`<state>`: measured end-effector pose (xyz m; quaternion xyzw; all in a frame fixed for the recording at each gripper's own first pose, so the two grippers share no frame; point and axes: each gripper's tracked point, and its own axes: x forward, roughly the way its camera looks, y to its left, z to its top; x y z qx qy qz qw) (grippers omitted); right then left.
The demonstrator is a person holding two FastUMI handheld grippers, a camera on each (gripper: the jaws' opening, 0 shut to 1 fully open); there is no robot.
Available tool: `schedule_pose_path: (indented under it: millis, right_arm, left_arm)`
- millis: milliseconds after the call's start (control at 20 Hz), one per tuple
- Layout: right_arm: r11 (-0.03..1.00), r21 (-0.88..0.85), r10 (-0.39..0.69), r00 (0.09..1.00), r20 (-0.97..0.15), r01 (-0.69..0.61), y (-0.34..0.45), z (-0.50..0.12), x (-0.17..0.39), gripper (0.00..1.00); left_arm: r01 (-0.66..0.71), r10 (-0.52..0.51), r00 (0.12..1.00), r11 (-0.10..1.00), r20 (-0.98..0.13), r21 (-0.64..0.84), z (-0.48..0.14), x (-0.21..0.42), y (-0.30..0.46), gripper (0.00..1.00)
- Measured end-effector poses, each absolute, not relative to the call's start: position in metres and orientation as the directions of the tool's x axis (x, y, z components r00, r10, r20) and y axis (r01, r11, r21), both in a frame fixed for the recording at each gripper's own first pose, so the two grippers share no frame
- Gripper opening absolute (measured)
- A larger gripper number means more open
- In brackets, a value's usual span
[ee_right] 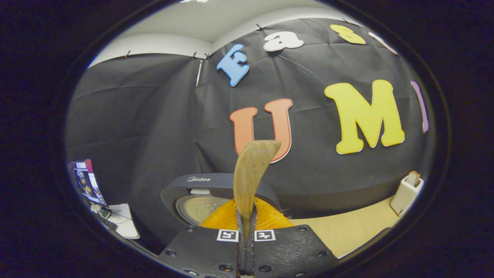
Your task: Close the left gripper, press the button to open the rice cooker; take a wooden spoon from the chopstick holder with the right hand, scoop a spoonful of rice and pour it into the rice cooker, then put the wooden spoon back into the chopstick holder.
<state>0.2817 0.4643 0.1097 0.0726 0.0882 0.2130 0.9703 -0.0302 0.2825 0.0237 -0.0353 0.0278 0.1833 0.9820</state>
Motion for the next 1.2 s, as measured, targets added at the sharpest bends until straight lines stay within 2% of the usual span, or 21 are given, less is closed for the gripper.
schedule_pose_path:
  millis: [400, 900, 1200]
  right_arm:
    - [0.890, -0.052, 0.451, 0.892, -0.039, -0.453, 0.479, 0.118, 0.268, 0.00]
    - [0.863, -0.201, 0.477, 0.879, 0.019, -0.464, 0.491, 0.119, 0.257, 0.00]
    - [0.861, -0.114, 0.499, 0.867, -0.003, -0.496, 0.488, 0.110, 0.257, 0.00]
  left_arm:
    - [-0.372, 0.369, 0.928, 0.927, -0.054, -0.049, 0.029, -0.033, 0.286, 0.98]
    - [-0.368, 0.365, 0.929, 0.928, -0.053, -0.054, 0.030, -0.033, 0.284, 0.98]
    - [-0.373, 0.371, 0.927, 0.927, -0.051, -0.045, 0.032, -0.035, 0.283, 0.98]
